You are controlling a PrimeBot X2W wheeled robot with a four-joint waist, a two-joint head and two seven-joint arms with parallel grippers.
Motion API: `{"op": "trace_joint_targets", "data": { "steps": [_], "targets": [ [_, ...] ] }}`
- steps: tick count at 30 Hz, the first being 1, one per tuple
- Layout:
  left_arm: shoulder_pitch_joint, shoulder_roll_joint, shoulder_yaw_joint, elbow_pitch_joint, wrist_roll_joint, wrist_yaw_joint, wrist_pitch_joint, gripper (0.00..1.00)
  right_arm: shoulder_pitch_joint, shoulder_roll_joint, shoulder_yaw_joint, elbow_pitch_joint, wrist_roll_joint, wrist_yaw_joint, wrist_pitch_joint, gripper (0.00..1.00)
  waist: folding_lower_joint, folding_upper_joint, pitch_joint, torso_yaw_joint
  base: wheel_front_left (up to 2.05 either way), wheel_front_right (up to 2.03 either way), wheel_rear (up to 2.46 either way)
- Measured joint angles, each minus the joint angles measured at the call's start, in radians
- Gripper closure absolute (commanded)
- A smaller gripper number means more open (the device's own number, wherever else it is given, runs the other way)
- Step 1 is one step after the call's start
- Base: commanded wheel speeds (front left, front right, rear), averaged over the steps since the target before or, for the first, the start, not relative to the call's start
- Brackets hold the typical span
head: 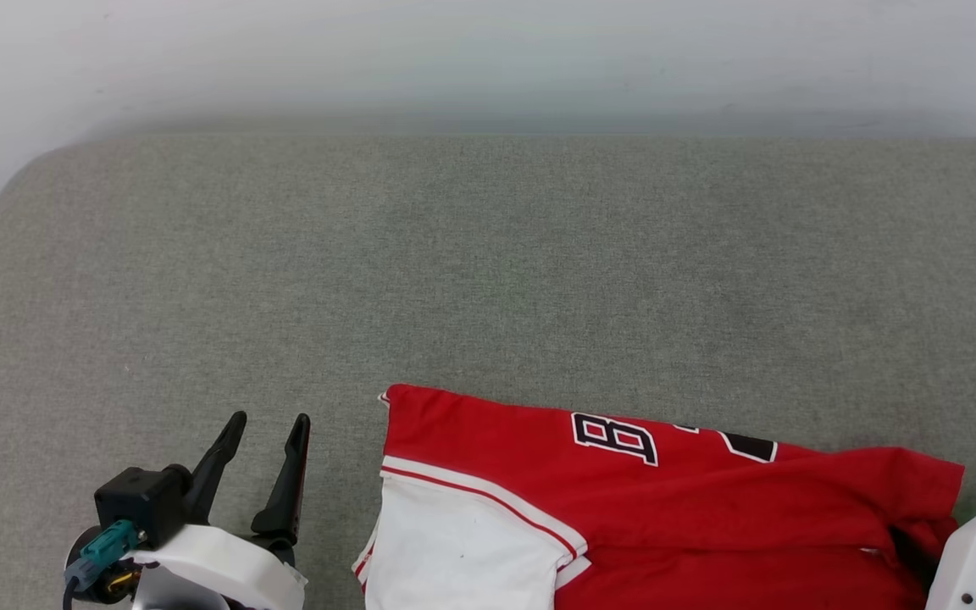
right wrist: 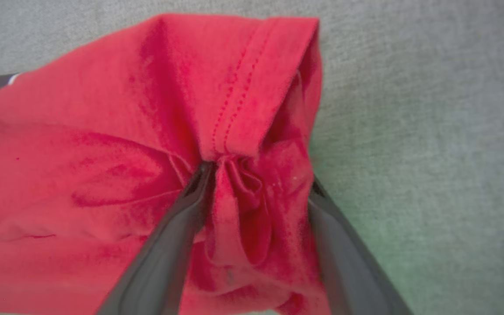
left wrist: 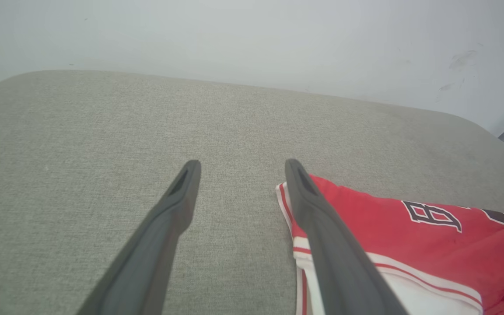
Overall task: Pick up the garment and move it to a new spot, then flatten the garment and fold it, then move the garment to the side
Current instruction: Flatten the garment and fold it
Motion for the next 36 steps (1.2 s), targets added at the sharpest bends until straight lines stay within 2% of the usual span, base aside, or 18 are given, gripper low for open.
{"op": "trace_joint_targets", "data": {
  "steps": [6,10,17,21,27,36],
  "targets": [
    [0.0,0.001,-0.002,0.0,-0.001,0.002,0.002,0.0,-0.007,0.006,0.007,0.029,-0.014,0.011,-0.068,1.0,0.0,0.0,-0.012,-0.007,0.0,0.0,0.0],
    [0.002,0.001,-0.005,-0.001,-0.003,0.002,0.004,0.0,-0.034,-0.006,-0.035,0.064,-0.05,0.012,-0.133,1.0,0.0001,0.0001,-0.025,-0.016,0.0,0.0,0.0],
    [0.01,-0.006,-0.008,0.004,-0.01,0.002,0.003,0.0,-0.058,-0.079,-0.115,0.096,-0.125,0.011,-0.195,1.0,0.0001,0.0001,-0.045,-0.027,0.0,0.0,0.0],
    [0.014,-0.014,-0.008,0.009,-0.011,0.001,0.003,0.0,-0.062,-0.091,-0.131,0.095,-0.153,0.011,-0.205,1.0,0.0001,0.0001,-0.063,-0.031,0.0,0.0,0.0],
    [0.034,-0.026,-0.007,0.021,-0.013,-0.001,-0.001,0.0,-0.022,-0.06,-0.109,-0.007,-0.154,0.01,-0.187,1.0,0.0,0.0001,-0.094,-0.035,0.0,0.0,0.0],
    [0.054,-0.044,0.003,0.03,-0.014,-0.009,-0.005,0.0,0.056,0.003,-0.042,-0.223,-0.142,0.01,-0.095,1.0,0.0,0.0001,-0.129,-0.034,0.0,0.0,0.0]
  ]
}}
